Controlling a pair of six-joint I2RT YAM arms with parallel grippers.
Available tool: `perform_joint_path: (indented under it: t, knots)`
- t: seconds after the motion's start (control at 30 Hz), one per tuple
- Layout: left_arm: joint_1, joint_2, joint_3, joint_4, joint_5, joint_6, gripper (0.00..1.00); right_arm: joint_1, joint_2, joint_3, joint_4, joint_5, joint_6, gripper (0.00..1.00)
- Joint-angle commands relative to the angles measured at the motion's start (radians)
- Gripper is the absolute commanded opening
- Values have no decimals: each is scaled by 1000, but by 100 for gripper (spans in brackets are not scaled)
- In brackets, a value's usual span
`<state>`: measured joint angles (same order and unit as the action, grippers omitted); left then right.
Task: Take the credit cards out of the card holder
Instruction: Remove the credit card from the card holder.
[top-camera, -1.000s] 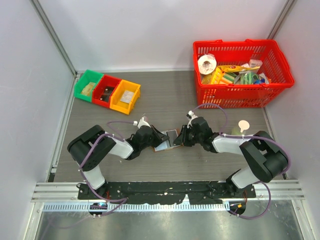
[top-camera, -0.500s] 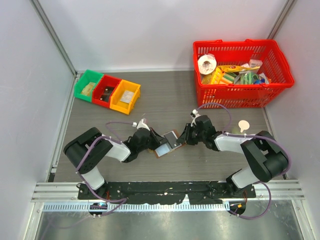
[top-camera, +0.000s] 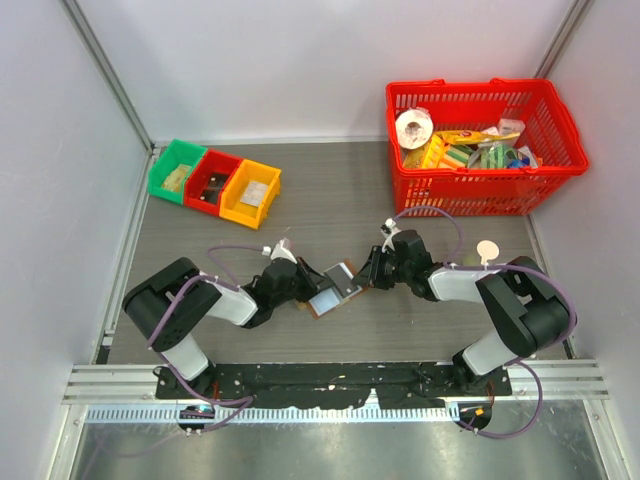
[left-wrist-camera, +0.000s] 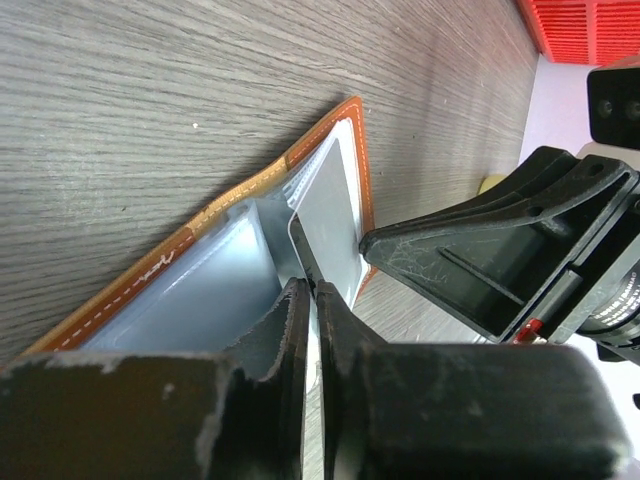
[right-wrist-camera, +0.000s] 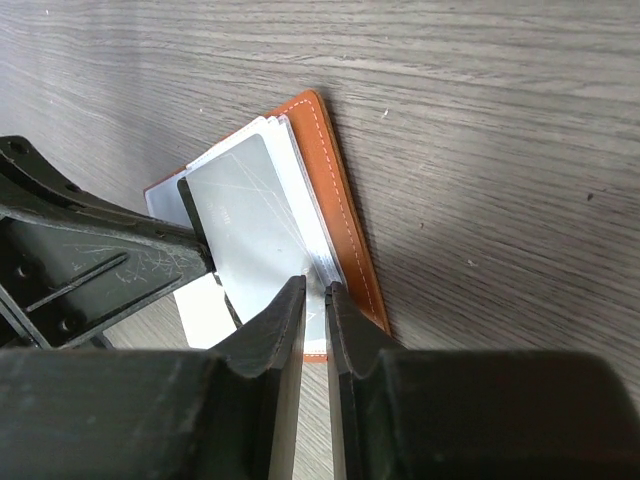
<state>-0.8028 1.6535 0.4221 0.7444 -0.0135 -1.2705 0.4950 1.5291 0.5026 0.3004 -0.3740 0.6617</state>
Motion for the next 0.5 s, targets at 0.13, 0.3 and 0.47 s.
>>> perform_joint_path:
  t: [0.13,0.3,0.47]
  knots:
    - [4,3,20,64,50,20,25,2,51,-27,-41,7,-11,19]
    - [1,22,33,65,66,19,25,1,46,-30,-40,6,-11,20]
    - [2,-1,6,70,49,17,14,2,43,-32,-40,12,-10,19]
